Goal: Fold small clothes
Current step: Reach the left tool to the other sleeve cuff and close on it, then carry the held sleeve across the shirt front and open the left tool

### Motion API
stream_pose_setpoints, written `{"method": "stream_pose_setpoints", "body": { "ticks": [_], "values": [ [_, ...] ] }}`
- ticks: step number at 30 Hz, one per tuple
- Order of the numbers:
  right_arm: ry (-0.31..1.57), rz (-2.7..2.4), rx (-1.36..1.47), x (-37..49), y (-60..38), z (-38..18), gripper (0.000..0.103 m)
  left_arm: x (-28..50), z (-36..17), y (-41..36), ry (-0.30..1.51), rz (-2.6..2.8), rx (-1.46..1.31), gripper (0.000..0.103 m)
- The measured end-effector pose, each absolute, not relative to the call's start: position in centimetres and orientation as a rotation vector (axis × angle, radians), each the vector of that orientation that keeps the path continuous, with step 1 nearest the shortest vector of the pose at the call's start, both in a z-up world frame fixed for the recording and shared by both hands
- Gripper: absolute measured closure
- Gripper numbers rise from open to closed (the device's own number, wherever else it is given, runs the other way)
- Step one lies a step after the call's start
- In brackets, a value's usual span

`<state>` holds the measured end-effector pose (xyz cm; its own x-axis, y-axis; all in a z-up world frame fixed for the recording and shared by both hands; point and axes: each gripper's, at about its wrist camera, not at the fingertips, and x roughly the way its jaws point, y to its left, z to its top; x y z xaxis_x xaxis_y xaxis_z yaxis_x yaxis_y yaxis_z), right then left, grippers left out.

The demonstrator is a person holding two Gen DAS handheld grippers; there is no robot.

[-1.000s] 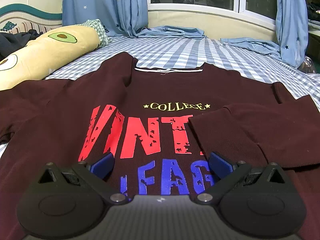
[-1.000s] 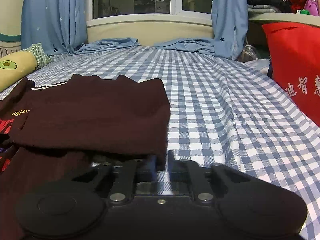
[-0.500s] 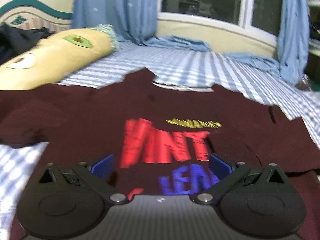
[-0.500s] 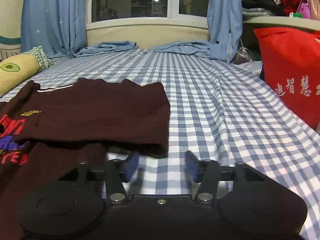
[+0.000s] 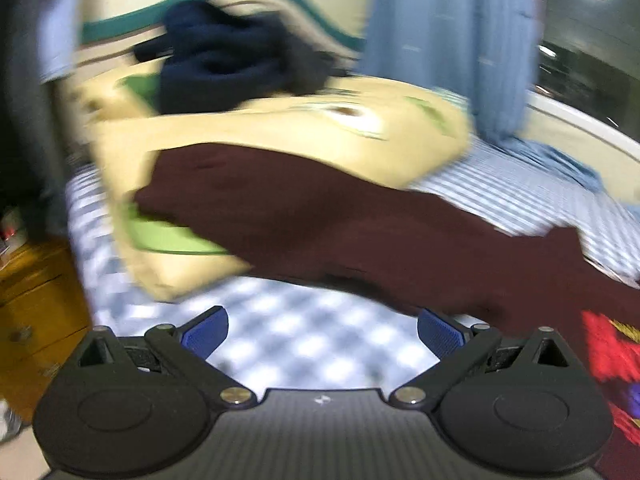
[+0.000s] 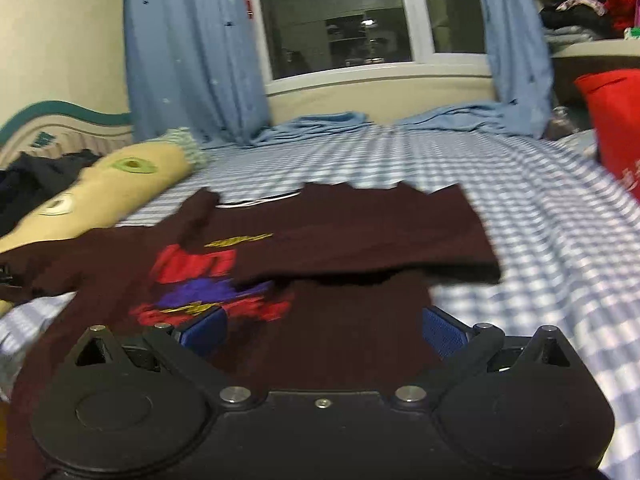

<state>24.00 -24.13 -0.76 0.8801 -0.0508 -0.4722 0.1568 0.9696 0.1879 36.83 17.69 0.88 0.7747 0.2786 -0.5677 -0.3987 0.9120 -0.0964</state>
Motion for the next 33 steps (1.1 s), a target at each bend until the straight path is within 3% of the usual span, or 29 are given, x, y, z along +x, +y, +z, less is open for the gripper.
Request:
{"method": "stream_pose_setpoints", "body": {
  "ticks": [7, 16, 19, 28, 30, 33],
  "values": [
    [0.424, -0.095, 0.229, 22.9, -18.7, -2.6, 0.001, 37.2, 0.2, 28.1, 0.467, 0.453, -0.422, 0.001],
    [0.441, -0.134, 0.189, 23.2, -15.5, -3.8, 0.001, 40.3, -0.8, 32.4, 0.441, 0.449, -0.529, 0.001],
    [0.439, -0.155, 0.194, 22.6, -15.1, -4.1, 0.000, 40.7, -0.8, 33.1, 0.423, 0.475, -0.528, 0.006],
    [0.420, -0.139, 0.136, 21.8, -14.1, -3.9, 0.001, 40.9, 0.1, 33.9, 0.349, 0.532, -0.527, 0.045],
    [0.415, -0.137, 0.134, 22.1, -14.0, -3.6, 0.000, 40.9, 0.3, 33.9, 0.334, 0.566, -0.521, 0.077],
    [0.403, -0.132, 0.138, 22.2, -14.0, -3.2, 0.000, 41.0, 0.8, 34.5, 0.317, 0.567, -0.527, 0.089]
  ]
}}
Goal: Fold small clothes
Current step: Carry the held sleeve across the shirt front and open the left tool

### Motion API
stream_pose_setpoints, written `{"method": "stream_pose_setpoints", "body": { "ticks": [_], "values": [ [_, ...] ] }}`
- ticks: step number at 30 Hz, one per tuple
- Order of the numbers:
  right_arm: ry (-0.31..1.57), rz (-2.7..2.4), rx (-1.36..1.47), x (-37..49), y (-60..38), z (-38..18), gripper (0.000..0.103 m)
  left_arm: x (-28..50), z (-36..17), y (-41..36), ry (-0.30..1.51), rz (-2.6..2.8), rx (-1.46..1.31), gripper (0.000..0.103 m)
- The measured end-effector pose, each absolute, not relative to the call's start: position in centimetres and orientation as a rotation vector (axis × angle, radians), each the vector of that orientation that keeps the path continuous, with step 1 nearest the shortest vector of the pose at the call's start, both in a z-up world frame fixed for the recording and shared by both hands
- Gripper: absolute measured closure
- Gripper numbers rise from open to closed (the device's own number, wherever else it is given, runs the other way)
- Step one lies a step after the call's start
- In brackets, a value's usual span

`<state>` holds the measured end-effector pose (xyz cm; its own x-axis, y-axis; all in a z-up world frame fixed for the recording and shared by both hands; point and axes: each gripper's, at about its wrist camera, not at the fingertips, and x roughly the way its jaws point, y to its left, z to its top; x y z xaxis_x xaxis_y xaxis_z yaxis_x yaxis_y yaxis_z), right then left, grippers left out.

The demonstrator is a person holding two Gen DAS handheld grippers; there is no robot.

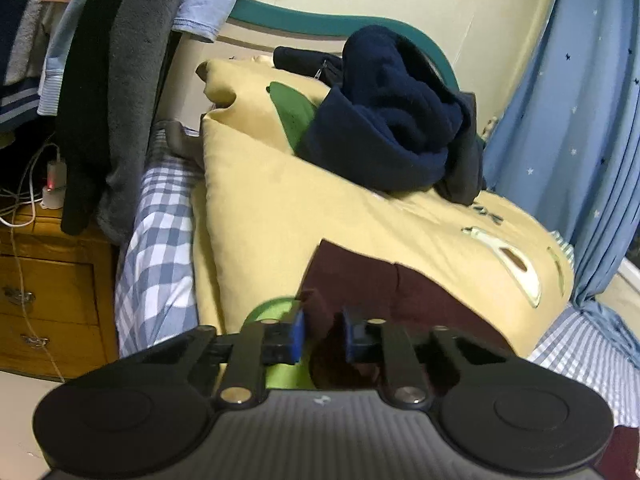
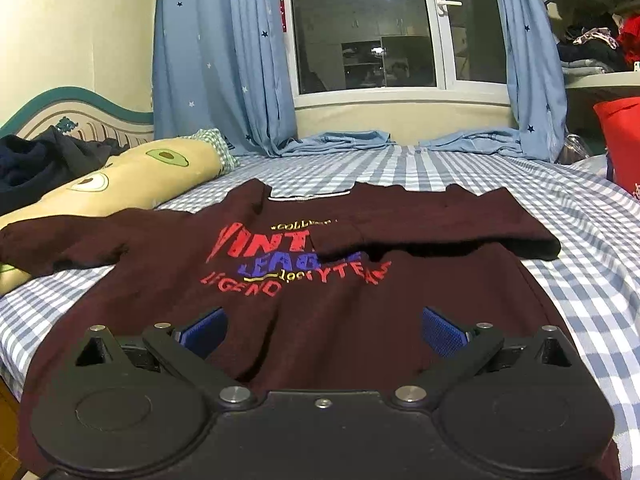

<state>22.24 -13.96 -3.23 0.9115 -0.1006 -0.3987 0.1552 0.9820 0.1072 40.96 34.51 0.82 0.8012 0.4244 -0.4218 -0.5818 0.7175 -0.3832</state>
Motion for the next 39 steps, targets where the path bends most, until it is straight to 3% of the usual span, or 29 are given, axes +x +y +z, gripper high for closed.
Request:
{"method": "stream_pose_setpoints", "body": {
  "ticks": [12, 25, 31, 39],
  "values": [
    [0.398, -0.128, 0.163, 22.5, -14.8, -3.1, 0.000, 40.9, 8.0, 32.1, 0.135, 0.420, -0.378, 0.094],
    [0.386, -0.132, 0.210, 22.5, -16.2, -3.0, 0.000, 42.7, 15.8, 16.3, -0.001, 0.057, -0.208, 0.094],
    [0.377, -0.160, 0.219, 21.8, -17.6, -2.7, 0.000, 43.3, 15.2, 7.2, 0.012, -0.121, -0.161, 0.094],
    [0.383, -0.221, 0.207, 20.8, -19.8, -2.9, 0.000, 42.9, 9.9, -3.2, 0.125, -0.331, -0.115, 0.094]
  ]
}}
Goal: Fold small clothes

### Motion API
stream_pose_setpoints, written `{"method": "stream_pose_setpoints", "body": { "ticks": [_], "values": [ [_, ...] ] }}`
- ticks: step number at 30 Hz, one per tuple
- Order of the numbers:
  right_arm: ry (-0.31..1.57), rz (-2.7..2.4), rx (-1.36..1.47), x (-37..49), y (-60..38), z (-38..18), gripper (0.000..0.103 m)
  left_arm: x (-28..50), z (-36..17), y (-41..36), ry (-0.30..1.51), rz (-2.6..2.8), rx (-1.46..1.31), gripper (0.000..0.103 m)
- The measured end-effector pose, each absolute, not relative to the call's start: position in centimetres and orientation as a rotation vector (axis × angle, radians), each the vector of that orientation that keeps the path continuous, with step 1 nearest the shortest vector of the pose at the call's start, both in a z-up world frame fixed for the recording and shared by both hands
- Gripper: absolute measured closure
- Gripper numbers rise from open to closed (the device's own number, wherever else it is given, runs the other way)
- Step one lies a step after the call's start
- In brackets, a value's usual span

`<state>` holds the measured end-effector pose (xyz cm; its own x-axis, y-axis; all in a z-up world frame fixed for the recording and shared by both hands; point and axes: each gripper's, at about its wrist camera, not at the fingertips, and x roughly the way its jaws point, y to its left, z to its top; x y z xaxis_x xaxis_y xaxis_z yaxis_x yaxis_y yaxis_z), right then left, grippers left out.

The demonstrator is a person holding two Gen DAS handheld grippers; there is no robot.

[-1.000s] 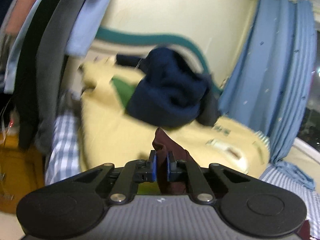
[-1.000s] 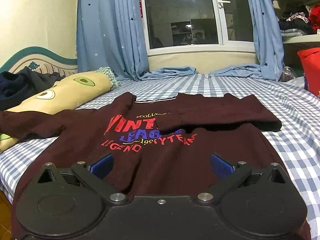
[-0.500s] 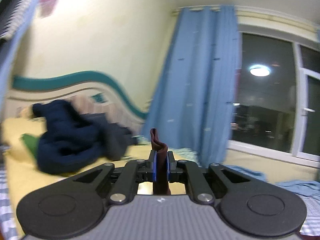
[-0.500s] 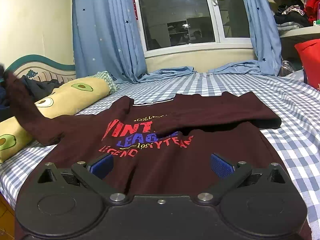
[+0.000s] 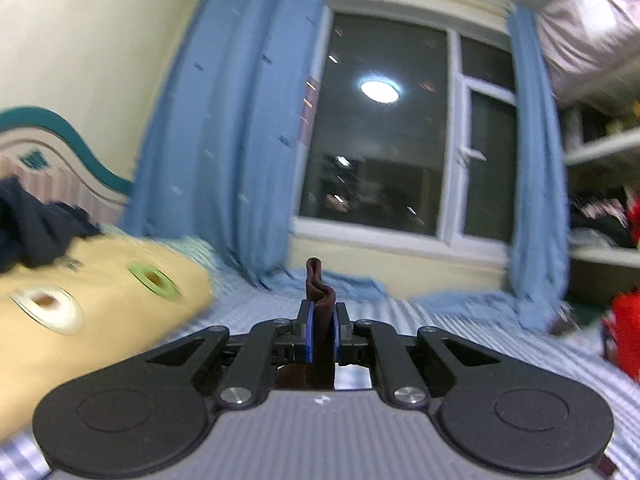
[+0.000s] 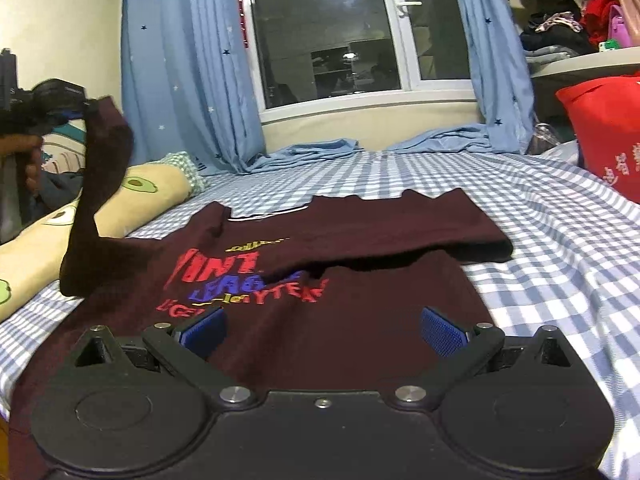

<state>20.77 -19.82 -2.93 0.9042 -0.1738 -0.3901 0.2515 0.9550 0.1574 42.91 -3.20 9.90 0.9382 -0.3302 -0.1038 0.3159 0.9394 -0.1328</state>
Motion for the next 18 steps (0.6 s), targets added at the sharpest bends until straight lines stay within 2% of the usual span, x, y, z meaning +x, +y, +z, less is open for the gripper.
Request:
{"method": "stream_pose_setpoints", "body": {
  "ticks": [7, 13, 14, 15, 16, 17, 18],
  "values": [
    [0.396, -0.267, 0.225, 20.1, -21.6, -3.7, 0.000, 41.4, 3.4, -9.4, 0.287, -0.442, -0.068, 0.094],
    [0.413, -0.277, 0.233, 20.0, -21.9, -4.3, 0.000, 41.3, -0.7, -8.3, 0.461, -0.513, -0.100, 0.090],
    [0.414, -0.276, 0.236, 20.0, -21.9, -4.4, 0.000, 41.3, -1.0, -8.0, 0.478, -0.523, -0.108, 0.083],
    [0.415, -0.276, 0.238, 20.0, -21.9, -4.4, 0.000, 41.3, -1.1, -7.7, 0.494, -0.537, -0.111, 0.066],
    [0.416, -0.275, 0.238, 20.1, -21.9, -4.5, 0.000, 41.3, -1.2, -7.4, 0.506, -0.549, -0.114, 0.055],
    [0.417, -0.273, 0.238, 20.1, -21.8, -4.5, 0.000, 41.4, -1.1, -7.0, 0.509, -0.551, -0.115, 0.038],
    [0.420, -0.269, 0.238, 20.2, -21.7, -4.6, 0.000, 41.2, -0.9, -6.6, 0.507, -0.550, -0.114, 0.030]
  ]
}}
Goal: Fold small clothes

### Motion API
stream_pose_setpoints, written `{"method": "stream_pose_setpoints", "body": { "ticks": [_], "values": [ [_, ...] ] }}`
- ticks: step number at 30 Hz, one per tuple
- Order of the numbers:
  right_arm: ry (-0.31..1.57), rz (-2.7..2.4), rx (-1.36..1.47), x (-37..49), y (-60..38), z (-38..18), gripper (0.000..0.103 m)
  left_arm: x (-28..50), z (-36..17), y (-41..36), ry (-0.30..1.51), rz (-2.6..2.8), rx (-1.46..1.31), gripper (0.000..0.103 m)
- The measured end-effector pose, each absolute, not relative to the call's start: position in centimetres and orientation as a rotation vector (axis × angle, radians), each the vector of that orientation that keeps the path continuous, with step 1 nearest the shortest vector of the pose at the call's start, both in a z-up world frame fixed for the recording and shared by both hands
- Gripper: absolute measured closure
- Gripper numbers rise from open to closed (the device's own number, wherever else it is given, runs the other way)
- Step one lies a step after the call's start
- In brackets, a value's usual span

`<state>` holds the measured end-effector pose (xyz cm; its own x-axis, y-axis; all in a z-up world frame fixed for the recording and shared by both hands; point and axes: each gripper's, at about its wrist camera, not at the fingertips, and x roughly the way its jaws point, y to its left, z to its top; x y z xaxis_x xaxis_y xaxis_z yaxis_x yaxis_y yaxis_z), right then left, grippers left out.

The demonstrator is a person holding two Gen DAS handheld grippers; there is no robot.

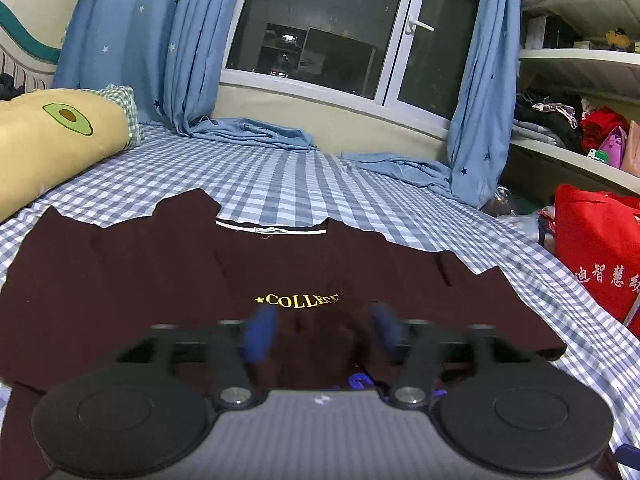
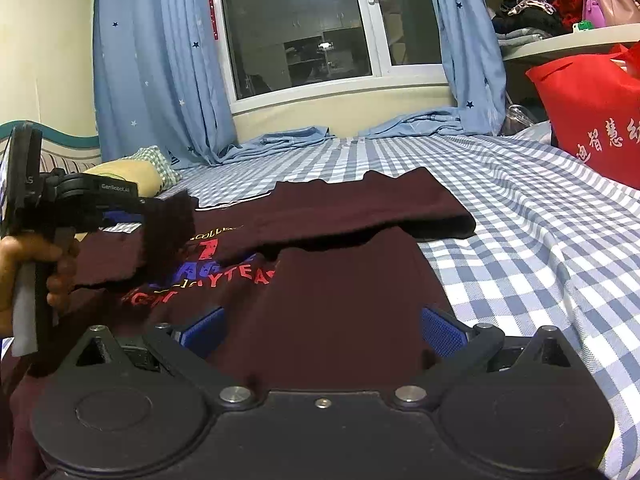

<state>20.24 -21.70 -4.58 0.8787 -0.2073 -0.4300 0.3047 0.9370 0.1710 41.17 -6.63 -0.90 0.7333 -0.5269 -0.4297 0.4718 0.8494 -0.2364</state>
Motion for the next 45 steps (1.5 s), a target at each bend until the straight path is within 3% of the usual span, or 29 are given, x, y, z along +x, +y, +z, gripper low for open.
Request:
{"method": "stream_pose_setpoints", "body": {
  "ticks": [6, 10, 23, 34, 40, 45],
  "values": [
    [0.434, -0.240, 0.235, 21.0, -20.8, -4.7, 0.000, 40.8, 1.1, -4.7, 0.515, -0.574, -0.105, 0.007],
    [0.450, -0.208, 0.241, 22.3, -20.3, -4.6, 0.001, 41.4, 2.3, -2.0, 0.508, -0.492, -0.059, 0.001],
    [0.482, -0.050, 0.180, 34.7, -17.5, -2.6, 0.000, 54.3, 0.4, 12.2, 0.571, -0.071, -0.098, 0.001],
    [0.548, -0.053, 0.020, 42.9, -14.8, -4.6, 0.000, 64.3, -3.8, 11.3, 0.664, 0.025, -0.016, 0.002],
    [0.585, -0.070, 0.018, 43.5, -14.9, -6.0, 0.000, 65.5, -6.3, 11.9, 0.714, 0.051, -0.008, 0.000],
    [0.595, -0.085, -0.029, 43.6, -14.4, -6.4, 0.000, 64.1, -5.1, 13.1, 0.688, 0.033, -0.030, 0.001]
  ]
}}
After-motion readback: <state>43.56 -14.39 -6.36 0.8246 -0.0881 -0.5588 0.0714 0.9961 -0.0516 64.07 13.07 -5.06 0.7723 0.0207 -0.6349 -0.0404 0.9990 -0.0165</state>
